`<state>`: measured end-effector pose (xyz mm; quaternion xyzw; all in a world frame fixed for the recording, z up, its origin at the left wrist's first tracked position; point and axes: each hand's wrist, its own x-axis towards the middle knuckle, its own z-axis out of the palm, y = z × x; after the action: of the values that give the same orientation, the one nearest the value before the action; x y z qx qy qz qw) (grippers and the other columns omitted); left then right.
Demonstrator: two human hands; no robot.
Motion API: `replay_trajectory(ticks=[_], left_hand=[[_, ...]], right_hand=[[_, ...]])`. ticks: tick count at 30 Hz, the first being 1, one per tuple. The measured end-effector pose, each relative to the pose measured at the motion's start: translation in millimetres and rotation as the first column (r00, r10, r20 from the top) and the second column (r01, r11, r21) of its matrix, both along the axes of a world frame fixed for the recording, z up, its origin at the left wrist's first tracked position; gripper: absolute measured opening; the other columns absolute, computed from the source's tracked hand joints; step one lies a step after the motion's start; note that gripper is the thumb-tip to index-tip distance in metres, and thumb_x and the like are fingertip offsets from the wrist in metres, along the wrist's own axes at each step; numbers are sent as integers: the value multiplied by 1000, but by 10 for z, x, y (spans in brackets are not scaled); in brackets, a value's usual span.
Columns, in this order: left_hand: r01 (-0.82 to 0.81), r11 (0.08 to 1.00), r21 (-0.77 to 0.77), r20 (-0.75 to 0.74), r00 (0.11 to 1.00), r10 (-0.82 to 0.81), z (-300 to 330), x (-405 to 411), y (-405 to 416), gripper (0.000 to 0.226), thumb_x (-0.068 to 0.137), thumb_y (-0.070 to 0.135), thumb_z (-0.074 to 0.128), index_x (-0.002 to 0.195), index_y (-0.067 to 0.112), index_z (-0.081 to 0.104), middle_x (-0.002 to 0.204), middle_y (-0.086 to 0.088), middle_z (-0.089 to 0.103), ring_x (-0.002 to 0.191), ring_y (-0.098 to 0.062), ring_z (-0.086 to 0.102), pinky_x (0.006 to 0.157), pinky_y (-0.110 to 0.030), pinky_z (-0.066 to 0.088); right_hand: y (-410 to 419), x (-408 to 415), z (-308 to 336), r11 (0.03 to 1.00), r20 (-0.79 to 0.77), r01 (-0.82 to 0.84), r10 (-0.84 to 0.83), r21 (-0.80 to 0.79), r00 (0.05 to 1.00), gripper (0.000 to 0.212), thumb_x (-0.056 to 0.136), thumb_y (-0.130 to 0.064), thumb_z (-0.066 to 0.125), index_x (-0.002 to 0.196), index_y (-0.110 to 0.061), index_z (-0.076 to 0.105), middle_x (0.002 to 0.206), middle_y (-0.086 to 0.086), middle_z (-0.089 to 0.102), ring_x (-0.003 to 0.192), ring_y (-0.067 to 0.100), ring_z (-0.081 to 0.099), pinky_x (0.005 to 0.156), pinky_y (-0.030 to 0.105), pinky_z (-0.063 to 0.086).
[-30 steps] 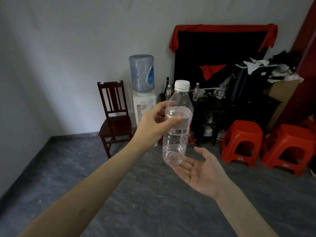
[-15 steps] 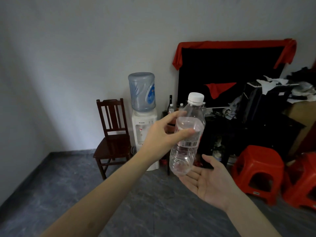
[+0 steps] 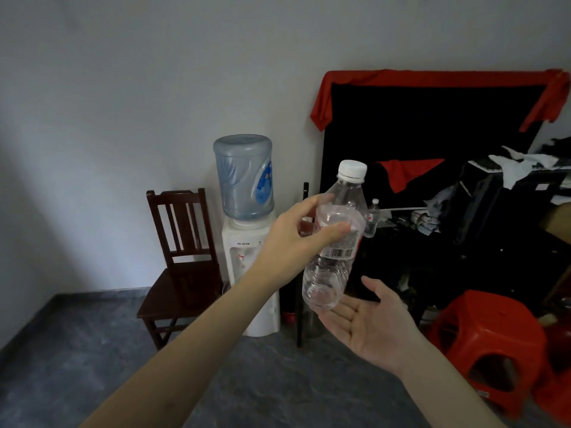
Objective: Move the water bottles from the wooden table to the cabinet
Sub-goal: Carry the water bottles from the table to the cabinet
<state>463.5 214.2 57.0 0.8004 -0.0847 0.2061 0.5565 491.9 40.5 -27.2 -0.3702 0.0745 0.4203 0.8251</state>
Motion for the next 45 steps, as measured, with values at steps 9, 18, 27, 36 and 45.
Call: replay_trajectory(ticks=[9, 18, 27, 36, 45], left_hand=[[69, 989, -133, -50, 996, -76, -171, 1334, 437, 43, 92, 28, 74, 134, 25, 63, 113, -1, 78, 101, -15, 75, 84, -24, 59], [124, 990, -63, -70, 989, -129, -415, 2515, 245, 43, 78, 41, 75, 121, 35, 69, 114, 3, 77, 103, -22, 73, 87, -30, 60], [139, 990, 39, -128, 983, -133, -494, 3977, -215, 39, 83, 36, 82, 119, 41, 67, 113, 5, 74, 100, -19, 72, 89, -32, 60], [137, 978, 154, -121, 985, -119, -560, 5050, -533, 50, 76, 45, 83, 122, 40, 65, 103, 28, 68, 95, -8, 71, 87, -33, 61], [127, 985, 119, -190, 976, -103, -1027, 5945, -474, 58, 73, 53, 81, 126, 35, 66, 115, 11, 71, 102, -12, 72, 91, -42, 61]], right_hand=[[328, 1149, -126, 997, -31, 60, -61, -40, 998, 71, 99, -51, 38, 130, 10, 55, 125, 27, 66, 117, 35, 65, 87, 39, 57], [84, 2256, -422, 994, -95, 101, -105, -47, 990, 71, 99, -51, 40, 131, 11, 54, 128, 28, 64, 123, 36, 61, 93, 41, 51], [-423, 3796, -529, 995, -115, 62, -70, -76, 991, 73, 98, -53, 39, 127, 12, 58, 124, 29, 66, 110, 39, 68, 92, 43, 52], [-684, 4955, -632, 996, -153, 49, -60, -76, 986, 66, 101, -46, 41, 125, 14, 57, 122, 32, 66, 106, 43, 69, 94, 43, 52], [-664, 5876, -1105, 985, -248, 64, -103, -158, 963, 62, 104, -42, 37, 125, 13, 57, 120, 32, 67, 108, 42, 68, 94, 44, 52]])
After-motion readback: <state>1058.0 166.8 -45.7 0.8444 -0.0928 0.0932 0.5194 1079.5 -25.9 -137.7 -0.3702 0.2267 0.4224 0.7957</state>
